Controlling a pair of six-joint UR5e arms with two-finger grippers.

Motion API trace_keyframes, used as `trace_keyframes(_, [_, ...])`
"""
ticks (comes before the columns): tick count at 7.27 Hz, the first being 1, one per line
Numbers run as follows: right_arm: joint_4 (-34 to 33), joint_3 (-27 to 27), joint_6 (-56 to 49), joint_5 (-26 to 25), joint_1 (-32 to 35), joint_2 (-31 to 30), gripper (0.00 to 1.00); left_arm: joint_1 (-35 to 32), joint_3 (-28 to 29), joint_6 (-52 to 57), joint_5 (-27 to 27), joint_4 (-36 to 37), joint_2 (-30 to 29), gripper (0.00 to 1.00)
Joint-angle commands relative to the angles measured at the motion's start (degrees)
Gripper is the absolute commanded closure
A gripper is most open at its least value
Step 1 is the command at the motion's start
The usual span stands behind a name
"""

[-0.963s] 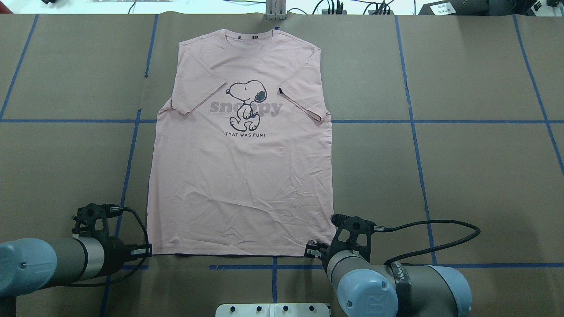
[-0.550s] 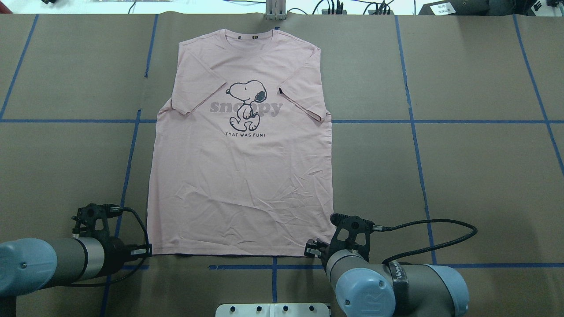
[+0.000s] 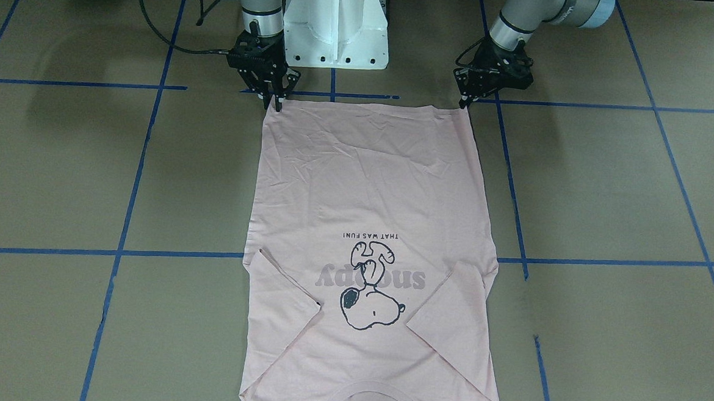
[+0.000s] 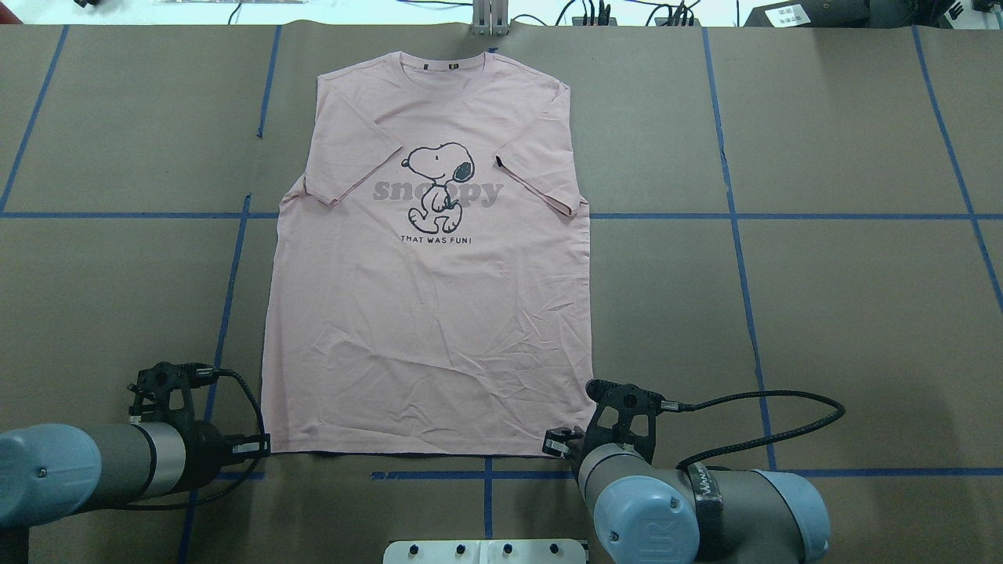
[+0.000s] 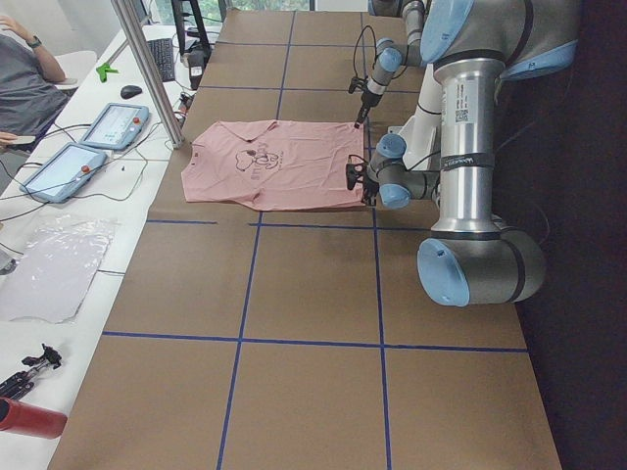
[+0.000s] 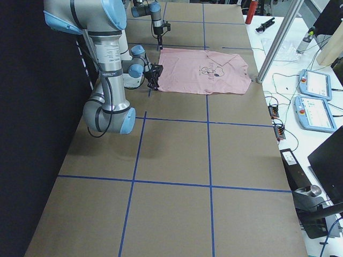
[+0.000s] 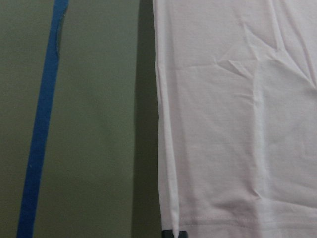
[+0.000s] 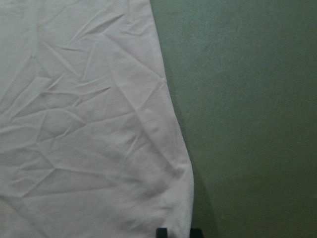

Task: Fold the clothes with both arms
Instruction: 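Lower both grippers and grasp the hem corners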

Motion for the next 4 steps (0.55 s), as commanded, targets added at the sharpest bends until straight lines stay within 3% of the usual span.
trace_keyframes(1, [0.01, 0.35, 0.27, 0.01, 0.03, 0.29, 1.00, 0.00, 0.00, 0.00, 0.01, 0.00, 0.00, 1.00])
trace_keyframes(3, [-0.68, 3.67, -0.34, 0.97, 0.64, 0.02, 1.00, -0.26, -2.44, 0.26, -0.95, 0.61, 0.00, 1.00])
trace_keyframes(4, [-3.47, 9.87, -2.78, 4.11, 2.91, -0.76, 1.00, -1.13, -9.16, 2.79, -4.61, 7.14, -0.09, 1.00])
